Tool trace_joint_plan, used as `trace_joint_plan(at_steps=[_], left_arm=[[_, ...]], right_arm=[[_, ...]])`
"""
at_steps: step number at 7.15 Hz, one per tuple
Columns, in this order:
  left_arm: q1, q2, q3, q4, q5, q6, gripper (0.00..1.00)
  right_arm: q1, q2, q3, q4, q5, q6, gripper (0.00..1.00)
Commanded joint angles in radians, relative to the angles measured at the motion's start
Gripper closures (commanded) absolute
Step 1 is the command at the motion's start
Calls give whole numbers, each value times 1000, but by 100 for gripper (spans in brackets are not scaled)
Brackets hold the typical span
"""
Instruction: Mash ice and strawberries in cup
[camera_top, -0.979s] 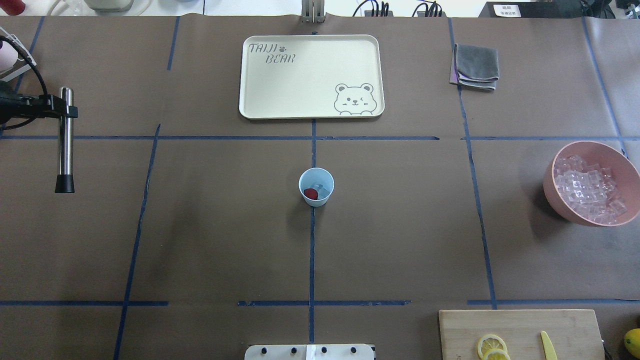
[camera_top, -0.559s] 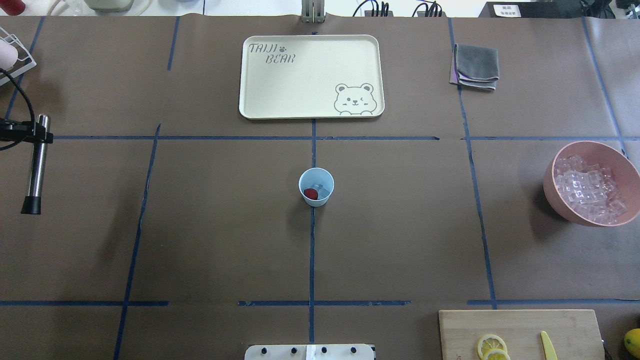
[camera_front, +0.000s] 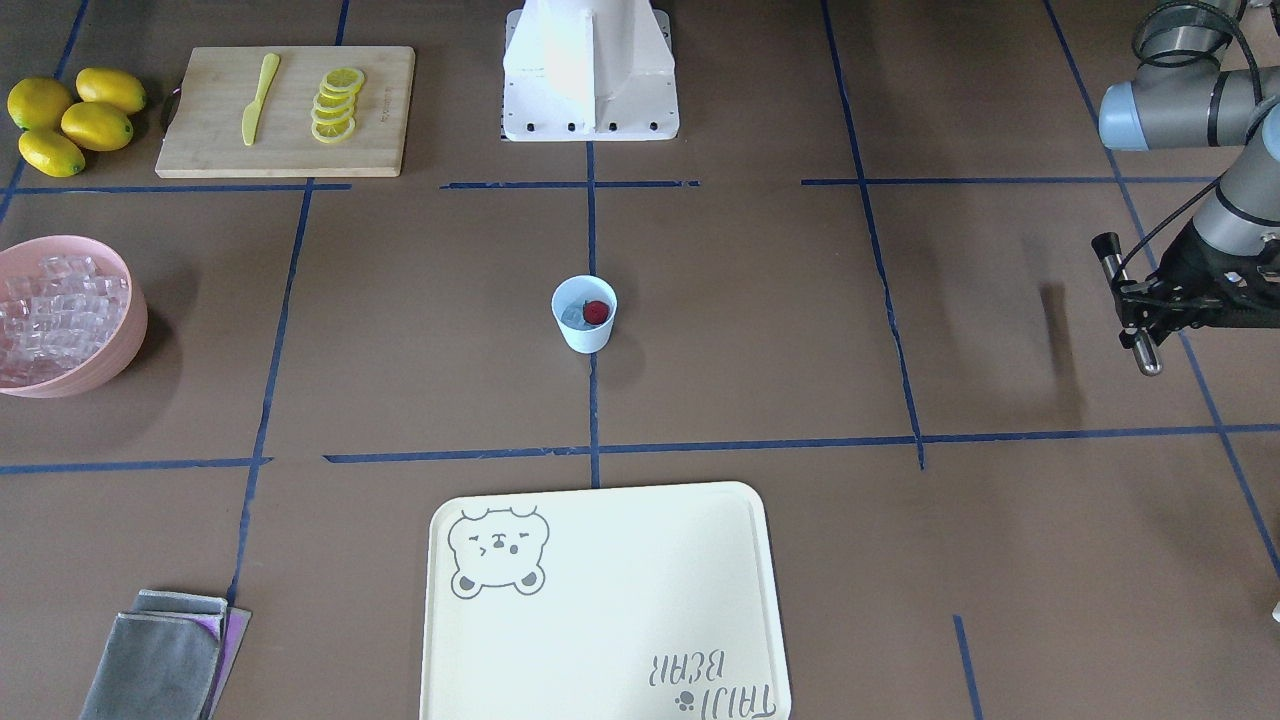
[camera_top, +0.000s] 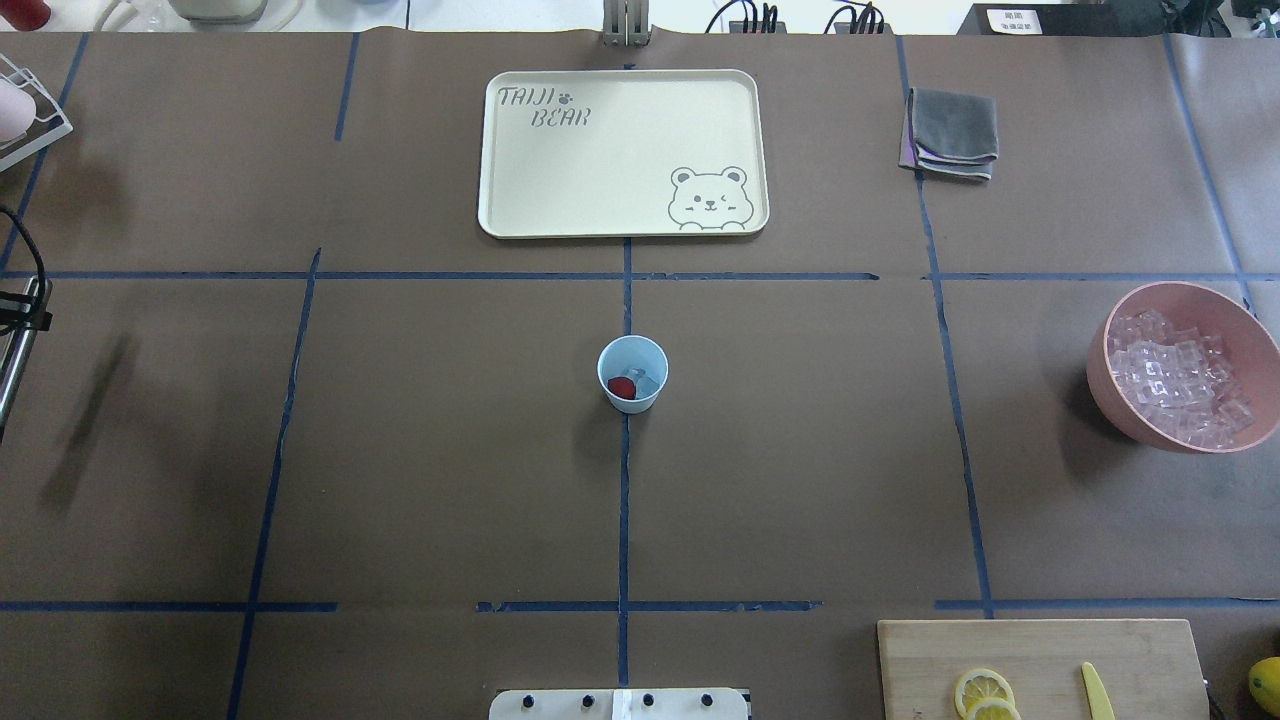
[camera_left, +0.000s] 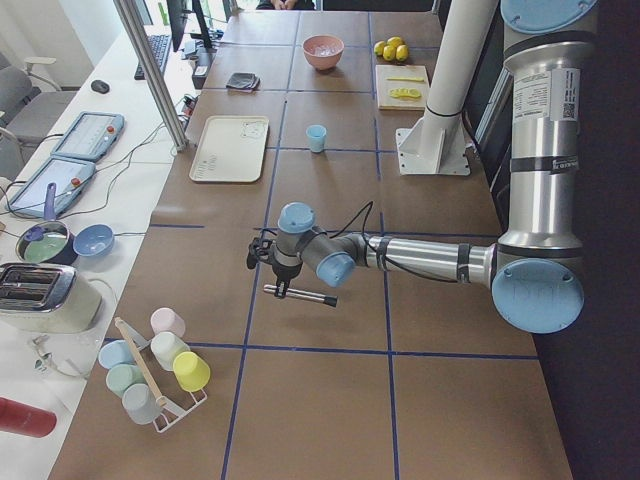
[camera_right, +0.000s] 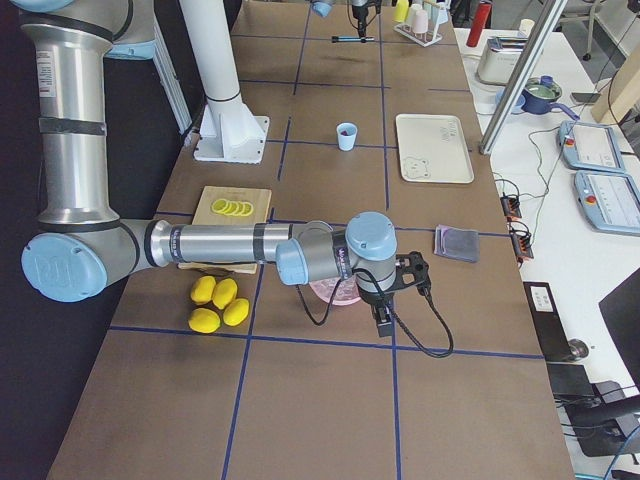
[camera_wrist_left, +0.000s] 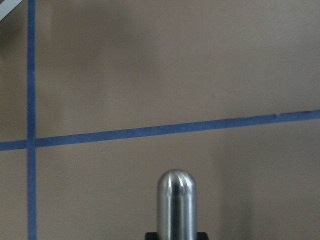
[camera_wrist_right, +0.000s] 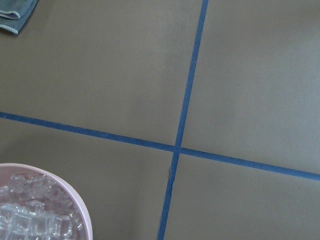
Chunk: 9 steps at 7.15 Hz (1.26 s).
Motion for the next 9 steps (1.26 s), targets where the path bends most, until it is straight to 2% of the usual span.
trace_joint_plan(at_steps=[1, 5, 6, 7, 9], left_arm=[[3, -6, 73, 0, 23, 12, 100], [1, -2, 95, 0, 28, 4, 100], [3, -2, 95, 0, 28, 6, 91], [3, 0, 98, -1, 31, 9, 1], [3, 2, 101, -6, 79, 0, 0]], right_arm=[[0, 0, 5, 0, 1, 2, 0], [1, -3, 19, 0, -3, 2, 0], [2, -9, 31, 0, -3, 2, 0], [2, -11, 34, 0, -3, 2, 0], [2, -12, 34, -1, -3, 2, 0]])
